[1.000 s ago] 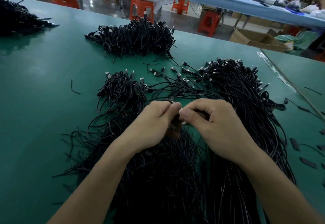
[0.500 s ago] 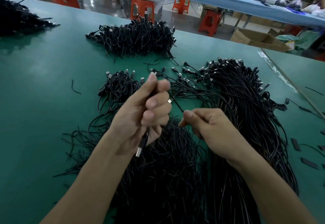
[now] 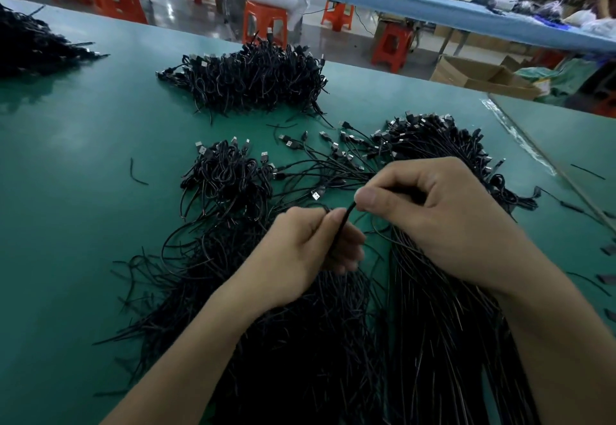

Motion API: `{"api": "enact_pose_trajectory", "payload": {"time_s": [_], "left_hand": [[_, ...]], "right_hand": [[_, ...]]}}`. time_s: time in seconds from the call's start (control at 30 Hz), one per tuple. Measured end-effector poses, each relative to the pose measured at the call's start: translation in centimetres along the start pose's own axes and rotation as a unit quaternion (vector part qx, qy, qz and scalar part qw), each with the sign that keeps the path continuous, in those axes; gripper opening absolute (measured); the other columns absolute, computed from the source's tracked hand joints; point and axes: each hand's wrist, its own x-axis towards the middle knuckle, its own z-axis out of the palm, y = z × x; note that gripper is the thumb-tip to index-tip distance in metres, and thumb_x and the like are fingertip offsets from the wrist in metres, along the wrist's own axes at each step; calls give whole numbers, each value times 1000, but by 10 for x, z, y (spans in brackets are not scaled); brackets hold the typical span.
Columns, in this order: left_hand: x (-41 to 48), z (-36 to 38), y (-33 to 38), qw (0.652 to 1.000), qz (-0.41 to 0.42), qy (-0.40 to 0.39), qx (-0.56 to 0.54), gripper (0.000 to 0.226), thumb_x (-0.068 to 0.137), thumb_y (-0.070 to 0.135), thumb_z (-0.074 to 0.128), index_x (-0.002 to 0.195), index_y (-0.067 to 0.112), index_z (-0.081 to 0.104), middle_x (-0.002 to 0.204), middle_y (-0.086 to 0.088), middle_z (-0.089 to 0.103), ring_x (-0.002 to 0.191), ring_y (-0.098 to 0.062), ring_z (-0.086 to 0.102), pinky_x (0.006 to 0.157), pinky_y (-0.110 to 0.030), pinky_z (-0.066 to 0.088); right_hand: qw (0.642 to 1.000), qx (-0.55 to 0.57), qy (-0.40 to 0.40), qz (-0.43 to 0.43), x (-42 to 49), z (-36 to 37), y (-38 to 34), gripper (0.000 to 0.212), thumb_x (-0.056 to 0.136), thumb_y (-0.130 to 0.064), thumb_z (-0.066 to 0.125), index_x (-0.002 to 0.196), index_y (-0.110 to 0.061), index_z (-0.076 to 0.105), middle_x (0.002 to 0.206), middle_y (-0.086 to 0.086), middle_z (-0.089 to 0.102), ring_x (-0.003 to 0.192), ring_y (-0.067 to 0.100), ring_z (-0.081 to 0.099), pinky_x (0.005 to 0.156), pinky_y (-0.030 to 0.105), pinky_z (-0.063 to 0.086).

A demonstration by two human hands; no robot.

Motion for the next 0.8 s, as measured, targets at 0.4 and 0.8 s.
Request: {"api": "enact_pose_trajectory", "payload": {"time_s": [0.4,0.8], "left_hand": [[-5,-25,25,831,-48,-163,-531,37,98,32,45,81,9,69,52,8,55,41,-1,51,37,-10,39],[-4,-12,15,992,27,67,100,37,104,25,45,82,11,71,73,1,73,66,-10,69,62,-24,54]], "right_hand": [[994,59,4,92,-8,49,21,28,96,-45,55,77,-35,72,56,9,50,52,29,41,49,48,37],[990,-85,-112,1,-18,29,6,21,97,-24,61,78,-29,67,66,-9,62,60,7,58,58,28,48]]}}
